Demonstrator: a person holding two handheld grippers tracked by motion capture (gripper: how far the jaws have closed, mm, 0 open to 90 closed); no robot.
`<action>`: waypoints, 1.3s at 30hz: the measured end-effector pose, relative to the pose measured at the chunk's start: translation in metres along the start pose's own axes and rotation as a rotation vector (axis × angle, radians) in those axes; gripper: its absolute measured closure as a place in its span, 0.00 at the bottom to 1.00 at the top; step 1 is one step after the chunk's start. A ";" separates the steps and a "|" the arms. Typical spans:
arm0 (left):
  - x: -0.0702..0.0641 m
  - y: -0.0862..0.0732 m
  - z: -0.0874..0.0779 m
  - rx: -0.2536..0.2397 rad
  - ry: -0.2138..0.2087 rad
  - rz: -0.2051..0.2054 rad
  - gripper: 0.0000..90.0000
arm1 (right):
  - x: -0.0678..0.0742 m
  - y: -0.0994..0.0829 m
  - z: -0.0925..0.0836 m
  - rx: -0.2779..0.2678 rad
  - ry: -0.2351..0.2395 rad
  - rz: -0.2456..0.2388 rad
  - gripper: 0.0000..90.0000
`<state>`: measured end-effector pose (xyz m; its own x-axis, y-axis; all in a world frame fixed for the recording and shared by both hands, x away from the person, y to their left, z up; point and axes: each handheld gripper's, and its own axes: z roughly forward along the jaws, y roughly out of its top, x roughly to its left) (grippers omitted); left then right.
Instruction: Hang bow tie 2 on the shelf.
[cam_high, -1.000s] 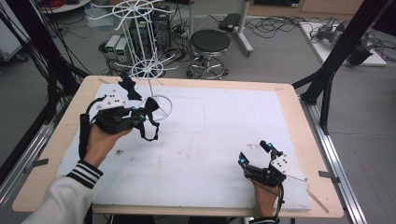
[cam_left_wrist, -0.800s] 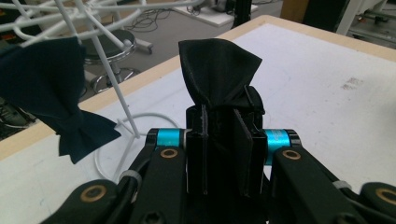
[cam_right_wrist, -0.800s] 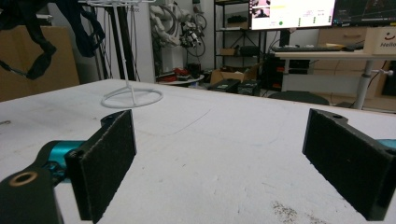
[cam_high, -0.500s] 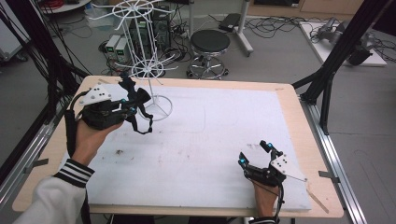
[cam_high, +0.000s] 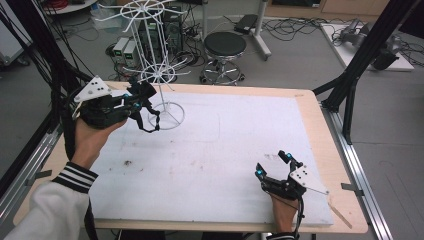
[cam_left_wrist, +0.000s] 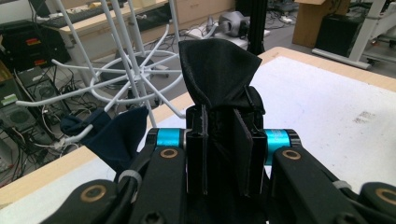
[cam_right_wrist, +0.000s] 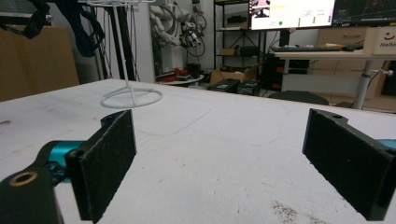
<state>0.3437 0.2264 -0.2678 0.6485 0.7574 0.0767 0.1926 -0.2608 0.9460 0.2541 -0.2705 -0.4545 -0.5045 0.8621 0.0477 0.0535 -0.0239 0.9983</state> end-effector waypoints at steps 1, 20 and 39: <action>0.001 0.001 0.000 0.003 0.003 0.003 0.85 | 0.000 0.000 0.000 -0.001 -0.001 0.000 0.10; 0.018 0.017 0.013 -0.014 0.063 0.016 0.85 | 0.000 0.000 0.000 0.002 0.000 0.002 0.10; 0.028 0.022 0.030 -0.004 0.111 0.028 0.85 | 0.000 0.000 0.000 0.000 -0.002 -0.002 0.10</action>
<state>0.3884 0.2238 -0.2546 0.5682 0.8114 0.1368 0.1726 -0.2800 0.9443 0.2538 -0.2702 -0.4545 -0.5025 0.8634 0.0455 0.0523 -0.0222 0.9984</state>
